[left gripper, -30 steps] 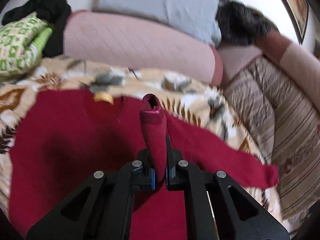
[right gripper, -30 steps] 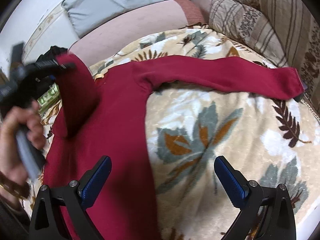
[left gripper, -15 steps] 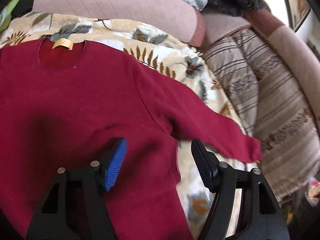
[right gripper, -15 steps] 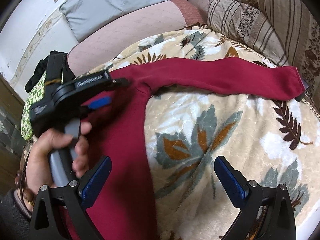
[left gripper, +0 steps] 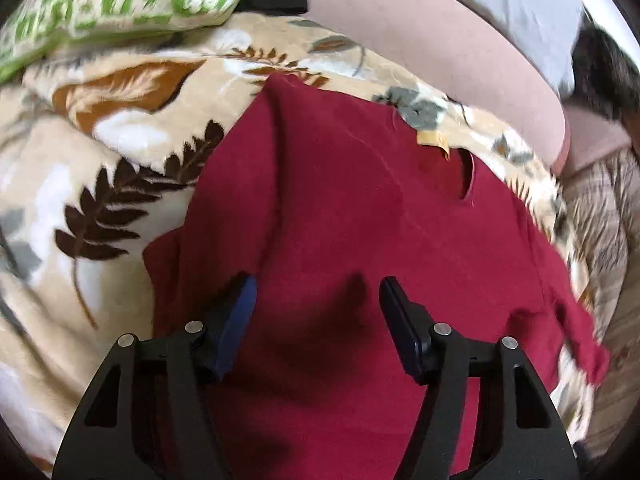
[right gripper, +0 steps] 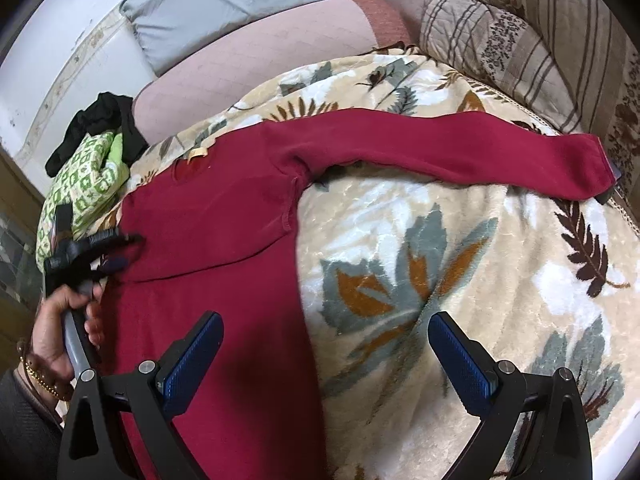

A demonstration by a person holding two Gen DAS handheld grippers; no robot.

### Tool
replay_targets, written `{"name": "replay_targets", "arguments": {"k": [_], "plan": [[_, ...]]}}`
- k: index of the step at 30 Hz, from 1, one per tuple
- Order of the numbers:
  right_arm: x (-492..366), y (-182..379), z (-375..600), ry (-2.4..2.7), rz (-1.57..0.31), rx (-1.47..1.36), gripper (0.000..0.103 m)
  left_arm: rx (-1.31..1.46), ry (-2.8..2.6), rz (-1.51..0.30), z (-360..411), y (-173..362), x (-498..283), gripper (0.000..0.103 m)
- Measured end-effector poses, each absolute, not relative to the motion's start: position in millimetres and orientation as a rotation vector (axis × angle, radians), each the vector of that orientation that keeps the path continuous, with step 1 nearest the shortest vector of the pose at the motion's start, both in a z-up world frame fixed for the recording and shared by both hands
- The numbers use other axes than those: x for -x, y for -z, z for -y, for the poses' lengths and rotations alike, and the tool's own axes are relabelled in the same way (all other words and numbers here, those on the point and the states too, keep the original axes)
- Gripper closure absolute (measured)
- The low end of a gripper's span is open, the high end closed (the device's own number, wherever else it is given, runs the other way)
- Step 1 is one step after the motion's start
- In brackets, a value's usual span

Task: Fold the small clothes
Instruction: 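Fold the held sleeve across the sweater body with the left gripper, then grasp the other sleeve cuff with the right gripper and fold it across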

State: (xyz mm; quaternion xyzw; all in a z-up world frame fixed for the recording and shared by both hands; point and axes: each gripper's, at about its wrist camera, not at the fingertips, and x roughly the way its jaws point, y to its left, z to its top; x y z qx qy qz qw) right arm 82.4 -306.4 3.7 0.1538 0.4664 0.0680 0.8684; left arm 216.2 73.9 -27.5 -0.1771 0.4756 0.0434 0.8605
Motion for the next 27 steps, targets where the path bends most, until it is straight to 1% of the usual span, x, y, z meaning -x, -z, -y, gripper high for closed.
{"name": "replay_targets", "arguments": {"k": [1,3,6,9,11,13,14,15,16,17,19,20,21,22,23,24,27], "plan": [[-82.6,-3.1,308.5,-0.135,-0.977,-0.325,0.001,0.361,-0.098,-1.008,-70.0,23.1,-212.9,0.039],[-82.4,-2.3,313.4,-0.12,-0.976,-0.333,0.001,0.369,-0.121,-0.965,-70.0,9.9,-199.9,0.039],[-80.5,-3.5,323.0,-0.087,-0.96,-0.347,0.001,0.476,-0.114,-0.887,-68.5,-12.2,-154.5,0.039],[-78.1,-8.1,344.1,-0.023,-0.927,-0.376,0.001,0.592,-0.064,-0.87,-59.5,-18.5,-109.5,0.039],[-76.3,-13.2,363.2,0.03,-0.893,-0.409,0.001,0.633,-0.014,-0.848,-52.0,-15.5,-77.7,0.035],[-73.9,-22.3,386.9,0.087,-0.839,-0.432,0.001,0.563,0.016,-0.828,-42.7,-7.4,-59.8,0.032],[-72.0,-30.6,405.9,0.118,-0.788,-0.449,0.001,0.517,-0.017,-0.849,-39.6,-1.0,-57.3,0.032],[-70.6,-36.7,420.2,0.14,-0.753,-0.456,0.001,0.51,-0.071,-0.918,-38.2,8.7,-60.8,0.032],[-69.0,-42.5,436.1,0.158,-0.718,-0.462,0.001,0.554,-0.048,-0.944,-40.9,14.4,-64.7,0.032],[-68.1,-47.5,457.9,0.163,-0.678,-0.459,0.001,0.593,-0.013,-0.946,-41.1,17.1,-68.7,0.032],[-73.0,-46.2,486.0,0.161,-0.68,-0.431,0.002,0.6,0.001,-0.941,-36.4,17.6,-74.4,0.032],[-76.1,-40.3,502.7,0.164,-0.696,-0.426,0.009,0.586,0.004,-0.936,-33.1,16.9,-77.2,0.032],[-79.1,-29.5,520.3,0.16,-0.724,-0.455,0.026,0.577,0.018,-0.936,-28.1,16.8,-80.9,0.032],[-81.7,-18.7,532.0,0.164,-0.757,-0.491,0.035,0.581,0.037,-0.94,-23.4,17.5,-82.4,0.032],[-84.0,-4.8,543.7,0.173,-0.791,-0.535,0.05,0.586,0.054,-0.948,-19.6,18.4,-82.9,0.032],[-85.3,6.6,552.2,0.176,-0.807,-0.573,0.053,0.586,0.072,-0.957,-15.4,19.3,-84.7,0.032],[-89.1,31.8,567.2,0.163,-0.77,-0.69,0.053,0.564,0.097,-0.956,-6.1,17.9,-90.3,0.032]]}}
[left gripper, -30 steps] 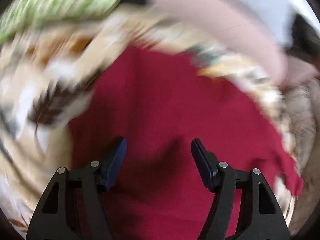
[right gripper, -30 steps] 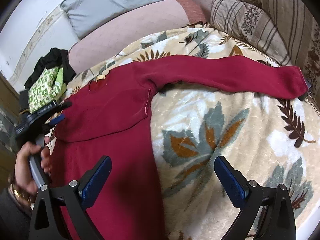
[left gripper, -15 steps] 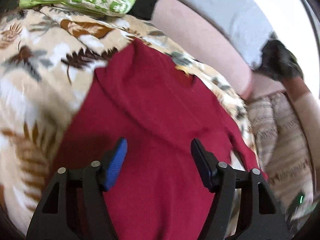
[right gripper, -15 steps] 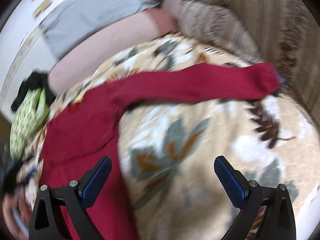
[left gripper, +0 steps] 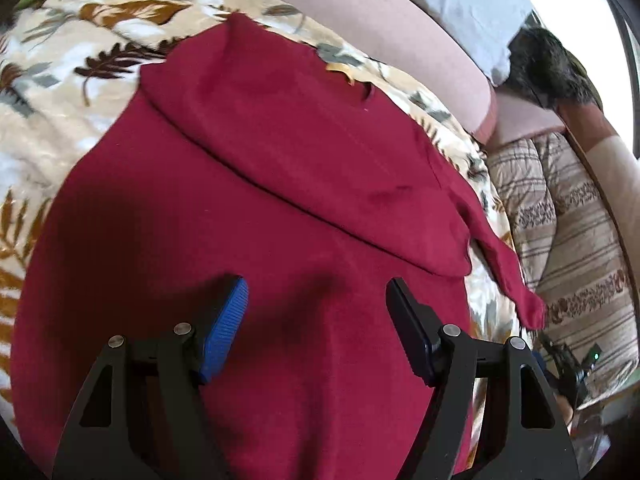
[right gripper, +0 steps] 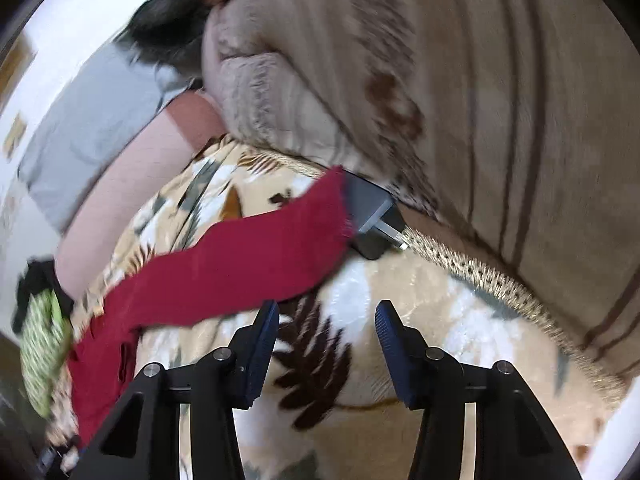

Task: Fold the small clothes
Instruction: 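Grasp the other sleeve cuff with the right gripper and fold it across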

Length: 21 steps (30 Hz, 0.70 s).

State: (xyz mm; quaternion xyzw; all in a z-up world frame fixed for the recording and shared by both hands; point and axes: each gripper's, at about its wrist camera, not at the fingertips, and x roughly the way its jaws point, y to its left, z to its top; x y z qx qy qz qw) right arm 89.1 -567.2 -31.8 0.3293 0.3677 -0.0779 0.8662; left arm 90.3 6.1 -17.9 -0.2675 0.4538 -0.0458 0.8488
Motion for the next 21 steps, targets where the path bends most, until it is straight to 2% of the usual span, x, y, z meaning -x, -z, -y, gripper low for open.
{"name": "replay_targets", "arguments": {"k": [9,10,11,12,16,21], "plan": [[-118.4,58.4,591.8,0.133,-0.667,-0.928,0.054,0.58,0.107,-0.953,-4.8,21.5,-94.4,0.032],[-120.8,58.0,592.7,0.118,-0.668,-0.935,0.059,0.585,0.106,-0.951,-6.4,21.2,-94.3,0.032],[-125.2,56.9,591.4,0.089,-0.689,-0.93,0.082,0.589,0.104,-0.947,-8.0,20.6,-94.3,0.032],[-127.3,54.1,588.1,0.085,-0.704,-0.908,0.095,0.596,0.096,-0.939,-10.5,19.1,-93.9,0.032],[-131.3,35.1,568.9,0.041,-0.704,-0.818,0.097,0.626,0.042,-0.904,-27.3,11.7,-86.7,0.032],[-151.1,-30.5,497.3,-0.061,-0.655,-0.62,0.097,0.644,-0.102,-0.846,-65.0,1.9,-64.2,0.032]]}}
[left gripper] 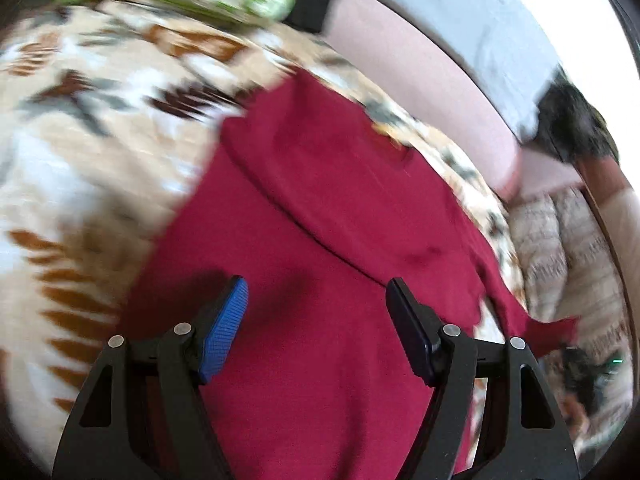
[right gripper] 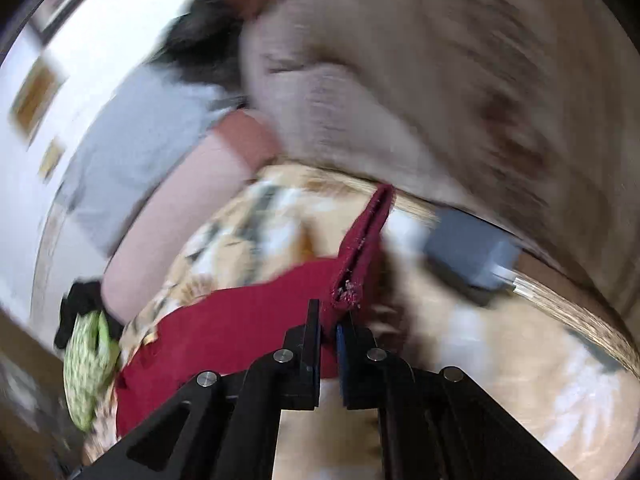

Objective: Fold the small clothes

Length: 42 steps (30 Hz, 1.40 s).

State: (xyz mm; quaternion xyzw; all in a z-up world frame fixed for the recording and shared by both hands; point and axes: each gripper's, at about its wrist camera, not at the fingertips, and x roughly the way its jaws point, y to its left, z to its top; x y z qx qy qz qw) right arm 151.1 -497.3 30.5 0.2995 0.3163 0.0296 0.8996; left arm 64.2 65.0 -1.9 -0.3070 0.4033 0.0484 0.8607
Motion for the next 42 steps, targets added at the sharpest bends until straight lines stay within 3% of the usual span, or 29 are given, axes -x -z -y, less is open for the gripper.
{"name": "replay_targets", "arguments": {"k": [8,12,17,20,27,29,32,37,42], "plan": [[-174.3,-117.1,244.1,-0.556,-0.593,-0.306,0.097,0.81,-0.301,-0.809,-147.5,1.8,-33.2,0.032],[-144.2,-92.7,127.0,-0.766,-0.65,-0.091,0.097,0.841,-0.339,-0.798,-168.6,-0.1,-25.7,0.032],[-90.3,-14.6,37.1,-0.907,-0.74,0.233,0.097,0.841,-0.337,-0.802,-172.7,-1.0,-23.6,0.032],[-82.1,13.9,21.4,-0.868,-0.751,0.345,0.097,0.836,-0.335,-0.802,-168.9,-2.0,-26.4,0.032],[-97.3,10.1,3.4,-0.807,-0.761,0.292,0.096,0.809,-0.347,-0.792,-167.2,-6.6,-26.2,0.032],[-94.2,22.4,-3.7,-0.797,-0.877,0.3,0.082,0.807,-0.354,-0.795,-168.8,-7.0,-23.2,0.032],[-80.3,16.7,-0.9,-0.836,-0.855,0.283,0.056,0.797,-0.368,-0.794,-172.8,-8.7,-17.9,0.032],[-54.1,-10.6,32.8,-0.838,-0.857,0.248,0.055,0.741,-0.316,-0.86,-173.6,-4.9,-14.9,0.032],[-34.1,-36.3,137.6,-0.693,-0.855,0.078,0.054,0.674,-0.171,-0.98,-167.8,5.3,-0.8,0.032]]}}
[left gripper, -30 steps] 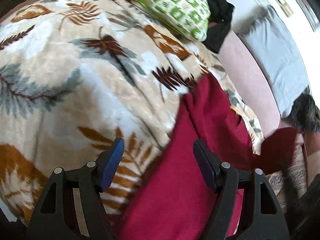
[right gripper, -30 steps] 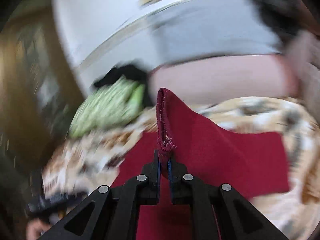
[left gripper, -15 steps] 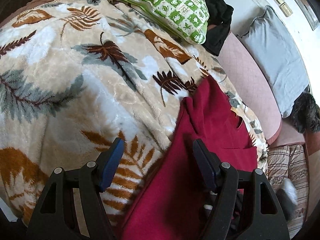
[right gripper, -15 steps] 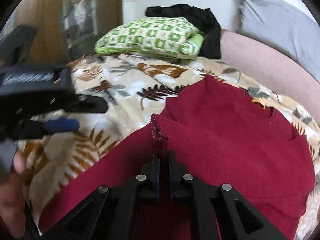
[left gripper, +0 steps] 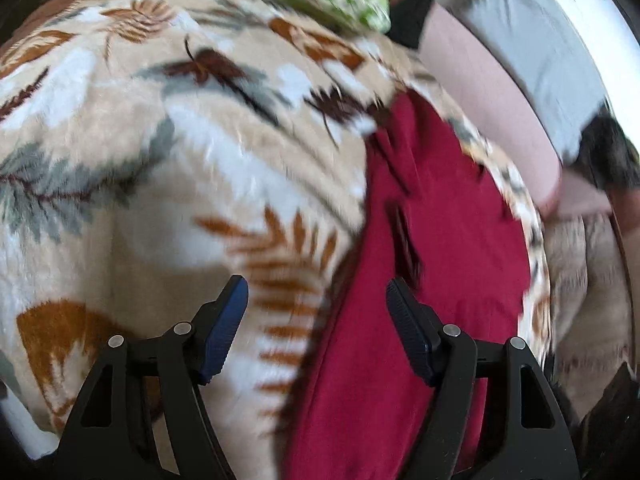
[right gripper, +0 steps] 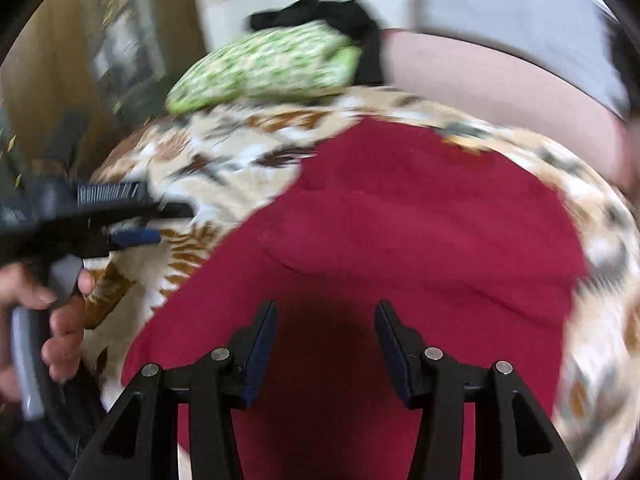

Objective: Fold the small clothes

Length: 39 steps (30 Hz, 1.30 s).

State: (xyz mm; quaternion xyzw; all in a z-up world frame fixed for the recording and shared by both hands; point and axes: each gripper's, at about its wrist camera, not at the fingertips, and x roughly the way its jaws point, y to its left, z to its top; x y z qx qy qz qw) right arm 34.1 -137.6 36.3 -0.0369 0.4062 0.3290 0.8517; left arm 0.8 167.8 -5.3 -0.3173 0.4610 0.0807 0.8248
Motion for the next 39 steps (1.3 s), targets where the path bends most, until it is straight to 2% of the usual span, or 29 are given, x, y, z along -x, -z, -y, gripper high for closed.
{"name": "replay_targets", "arguments": {"k": [5,11,20,23,30,31,32,35,39], "plan": [[-1.6,-27.5,249.4,-0.544,-0.866,-0.172,0.054,0.66,-0.057,-1.0,-164.3,20.4,34.6,0.032],[22.9,5.1,304.8,-0.527,-0.96,-0.368,0.054,0.51,0.001,-0.987,-137.2,27.9,52.3,0.032],[27.6,29.5,323.3,-0.523,-1.019,-0.518,0.054,0.618,0.135,-1.026,-116.4,30.7,58.8,0.027],[21.5,42.9,321.6,-0.521,-1.073,-0.561,0.054,0.644,0.156,-1.033,-115.0,30.5,57.4,0.021],[28.0,38.4,297.7,-0.603,-1.1,-0.447,0.053,0.576,0.211,-1.055,-98.6,23.6,57.0,0.021],[27.7,39.9,296.0,-0.598,-1.104,-0.429,0.054,0.581,0.208,-1.047,-99.6,23.7,57.5,0.022],[27.1,41.0,296.2,-0.588,-1.106,-0.422,0.056,0.593,0.198,-1.041,-102.0,24.7,57.7,0.028],[24.5,45.0,305.4,-0.541,-1.121,-0.451,0.072,0.65,0.138,-1.019,-118.6,30.5,59.6,0.047],[26.4,45.7,297.6,-0.59,-1.144,-0.435,0.073,0.638,0.171,-1.039,-114.2,32.9,58.7,0.047]]}}
